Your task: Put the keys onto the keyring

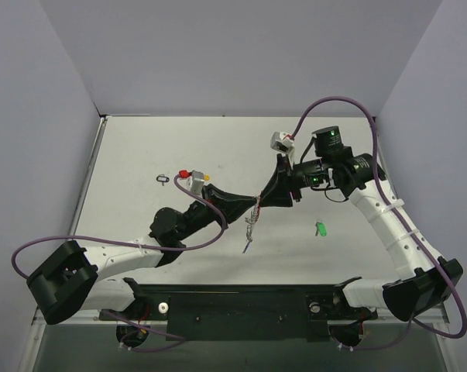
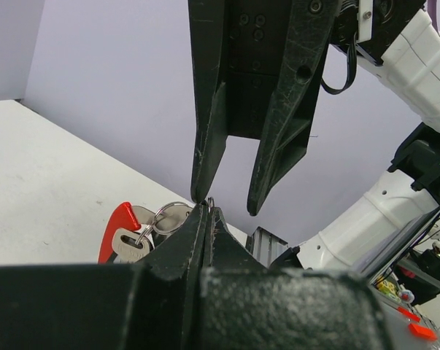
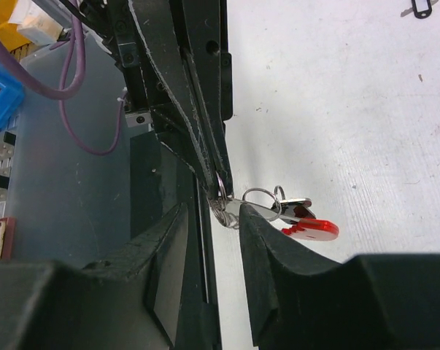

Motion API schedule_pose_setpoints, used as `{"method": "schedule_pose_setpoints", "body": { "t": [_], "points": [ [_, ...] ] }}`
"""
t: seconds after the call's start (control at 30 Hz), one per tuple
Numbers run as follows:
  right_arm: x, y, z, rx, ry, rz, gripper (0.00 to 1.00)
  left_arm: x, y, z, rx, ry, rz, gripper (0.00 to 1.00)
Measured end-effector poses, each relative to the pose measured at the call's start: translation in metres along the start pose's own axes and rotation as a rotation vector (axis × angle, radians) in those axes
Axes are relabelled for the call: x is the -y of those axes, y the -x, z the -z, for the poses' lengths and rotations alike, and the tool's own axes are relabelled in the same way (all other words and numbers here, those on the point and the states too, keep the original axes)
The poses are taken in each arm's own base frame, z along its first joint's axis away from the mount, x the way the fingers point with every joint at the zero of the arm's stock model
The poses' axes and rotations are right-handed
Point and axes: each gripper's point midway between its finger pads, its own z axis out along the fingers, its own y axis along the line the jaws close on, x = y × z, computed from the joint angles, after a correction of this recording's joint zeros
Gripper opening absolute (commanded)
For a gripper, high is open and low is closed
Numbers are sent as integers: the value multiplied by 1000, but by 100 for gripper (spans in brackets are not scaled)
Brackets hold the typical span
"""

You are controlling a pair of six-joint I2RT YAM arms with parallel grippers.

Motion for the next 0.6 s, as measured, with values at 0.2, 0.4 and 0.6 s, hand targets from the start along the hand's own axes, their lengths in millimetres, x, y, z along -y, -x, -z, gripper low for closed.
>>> {"method": "schedule_pose_setpoints", "body": {
  "t": [0.2, 0.4, 0.6],
  "points": [
    [4, -4, -3, -12, 5, -25, 25, 1, 0, 0, -2, -3, 3, 0],
    [3, -4, -4, -14, 9, -25, 22, 1, 0, -1, -1, -5, 6, 0],
    [1, -6, -9, -24, 29, -29, 19, 2, 1, -1, 0, -7, 13, 0]
  ]
}}
